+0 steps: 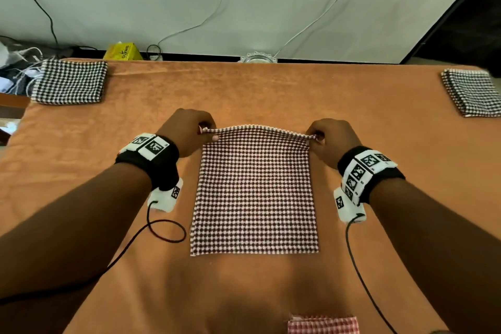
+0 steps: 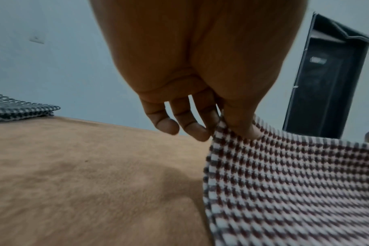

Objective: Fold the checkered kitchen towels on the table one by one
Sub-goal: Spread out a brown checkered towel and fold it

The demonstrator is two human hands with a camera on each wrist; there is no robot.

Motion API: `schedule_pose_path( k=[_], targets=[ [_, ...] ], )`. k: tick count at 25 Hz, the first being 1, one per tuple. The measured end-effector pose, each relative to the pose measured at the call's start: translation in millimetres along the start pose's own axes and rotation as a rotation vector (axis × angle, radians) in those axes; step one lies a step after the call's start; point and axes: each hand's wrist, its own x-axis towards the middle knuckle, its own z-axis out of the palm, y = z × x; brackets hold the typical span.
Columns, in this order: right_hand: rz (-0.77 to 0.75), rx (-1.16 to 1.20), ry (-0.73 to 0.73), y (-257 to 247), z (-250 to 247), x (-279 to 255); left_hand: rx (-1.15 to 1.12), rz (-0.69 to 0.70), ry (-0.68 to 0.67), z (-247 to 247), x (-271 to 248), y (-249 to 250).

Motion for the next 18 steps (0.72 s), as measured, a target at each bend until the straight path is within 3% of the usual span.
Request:
schedule_pose_path(
  k=[4,9,13,18],
  targets=[
    [-0.137,-0.015,-0.010,-3,-5,-70,0.017,0.117,0.053,-3,-73,16],
    [-0.274,-0.092,-0.030,-9,21,-148,0.131,0.258,0.017,34,-156,20],
    [-0.228,-0.114,-0.065,-9,47,-183,0.187,0.242,-0.020,64,-196,19],
    [-0.103,-0.173,-0.133,-9,73,-200,0.241,0.172,-0.045,81,-206,11]
  ],
)
